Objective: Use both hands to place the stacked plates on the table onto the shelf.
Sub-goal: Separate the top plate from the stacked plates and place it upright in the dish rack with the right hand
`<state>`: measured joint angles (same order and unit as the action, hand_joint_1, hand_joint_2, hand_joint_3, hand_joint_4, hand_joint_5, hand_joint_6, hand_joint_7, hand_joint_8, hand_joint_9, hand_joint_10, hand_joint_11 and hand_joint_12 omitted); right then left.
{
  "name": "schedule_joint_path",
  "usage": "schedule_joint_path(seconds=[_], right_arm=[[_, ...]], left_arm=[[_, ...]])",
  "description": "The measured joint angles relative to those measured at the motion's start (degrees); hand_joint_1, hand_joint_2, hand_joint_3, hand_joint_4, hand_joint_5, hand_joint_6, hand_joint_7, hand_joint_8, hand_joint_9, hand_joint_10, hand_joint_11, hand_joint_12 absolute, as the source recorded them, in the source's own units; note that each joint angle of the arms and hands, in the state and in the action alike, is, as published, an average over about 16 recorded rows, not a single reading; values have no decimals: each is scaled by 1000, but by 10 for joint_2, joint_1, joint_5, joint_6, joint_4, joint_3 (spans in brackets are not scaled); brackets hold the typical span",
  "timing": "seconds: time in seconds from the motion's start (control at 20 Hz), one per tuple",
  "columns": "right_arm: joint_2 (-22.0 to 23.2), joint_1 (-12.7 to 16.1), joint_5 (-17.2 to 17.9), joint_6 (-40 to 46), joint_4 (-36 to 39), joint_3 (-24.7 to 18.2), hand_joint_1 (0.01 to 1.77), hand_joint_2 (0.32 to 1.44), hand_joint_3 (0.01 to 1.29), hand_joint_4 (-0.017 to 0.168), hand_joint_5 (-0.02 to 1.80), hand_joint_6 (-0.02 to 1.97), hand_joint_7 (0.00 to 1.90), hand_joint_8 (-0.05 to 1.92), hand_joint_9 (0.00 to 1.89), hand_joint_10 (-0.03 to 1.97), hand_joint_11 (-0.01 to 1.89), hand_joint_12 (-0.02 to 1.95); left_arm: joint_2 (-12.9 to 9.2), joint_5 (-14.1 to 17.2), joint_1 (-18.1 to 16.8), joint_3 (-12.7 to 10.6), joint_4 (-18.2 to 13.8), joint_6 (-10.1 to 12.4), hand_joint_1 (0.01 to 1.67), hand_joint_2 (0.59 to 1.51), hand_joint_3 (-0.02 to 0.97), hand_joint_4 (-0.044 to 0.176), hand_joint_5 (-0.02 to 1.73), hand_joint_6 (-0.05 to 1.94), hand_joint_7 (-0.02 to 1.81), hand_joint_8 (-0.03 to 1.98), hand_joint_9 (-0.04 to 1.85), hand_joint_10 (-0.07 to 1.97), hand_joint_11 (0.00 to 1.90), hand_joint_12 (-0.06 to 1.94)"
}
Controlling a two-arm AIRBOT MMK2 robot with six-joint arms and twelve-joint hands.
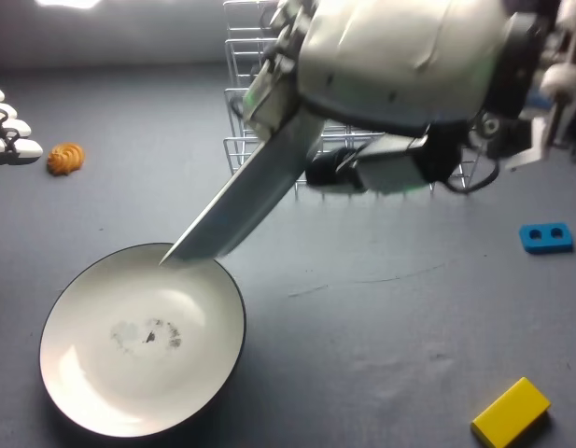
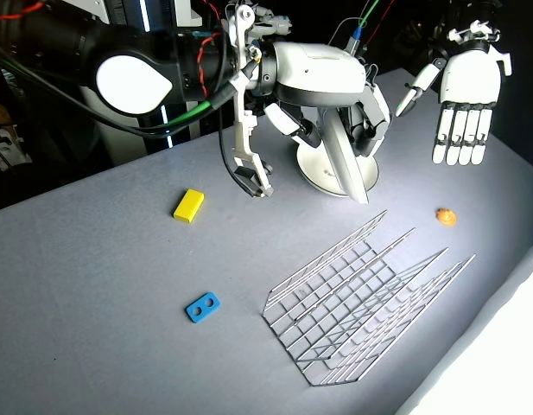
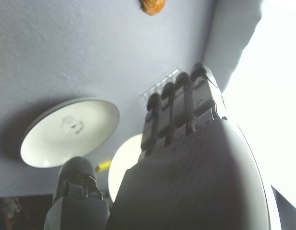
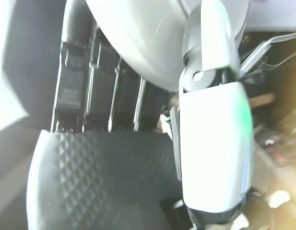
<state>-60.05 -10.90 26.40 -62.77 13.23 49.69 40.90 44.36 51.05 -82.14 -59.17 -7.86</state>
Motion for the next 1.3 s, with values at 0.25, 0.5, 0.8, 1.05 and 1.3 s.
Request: schedule_joint_path(seconds=[0.25, 0.5, 0.8, 1.05, 1.3], right_arm=[[25, 24, -6, 38, -17, 1, 1192, 956, 13, 37, 1037, 842, 1110, 769, 1225, -5, 758, 939], [39, 46, -15, 68, -41, 11, 1196, 959, 12, 36, 1039, 823, 1110, 767, 1230, -4, 763, 940], [46, 62, -28, 105, -76, 30, 1200, 959, 11, 36, 1041, 811, 1124, 751, 1231, -5, 775, 919], [44, 71, -39, 138, -111, 53, 1203, 959, 12, 34, 1045, 810, 1130, 749, 1231, -5, 792, 906], [38, 79, -59, 167, -155, 77, 1209, 961, 11, 32, 1043, 809, 1131, 750, 1231, -5, 801, 900]], left_arm=[[-2, 32, 5, -1, -12, 0, 17, 1137, 8, 0, 98, 13, 72, 3, 46, 12, 18, 8], [-4, 78, 9, 0, -26, 0, 17, 1138, 7, 0, 105, 13, 76, 4, 50, 11, 20, 8], [-5, 132, 13, 1, -40, 0, 17, 1138, 7, 0, 118, 14, 77, 4, 49, 11, 21, 8], [-5, 156, 14, 2, -43, 0, 16, 1138, 7, 0, 121, 14, 80, 4, 49, 12, 21, 8], [-4, 180, 13, 4, -45, 0, 16, 1138, 8, 0, 112, 13, 68, 4, 39, 13, 18, 9]])
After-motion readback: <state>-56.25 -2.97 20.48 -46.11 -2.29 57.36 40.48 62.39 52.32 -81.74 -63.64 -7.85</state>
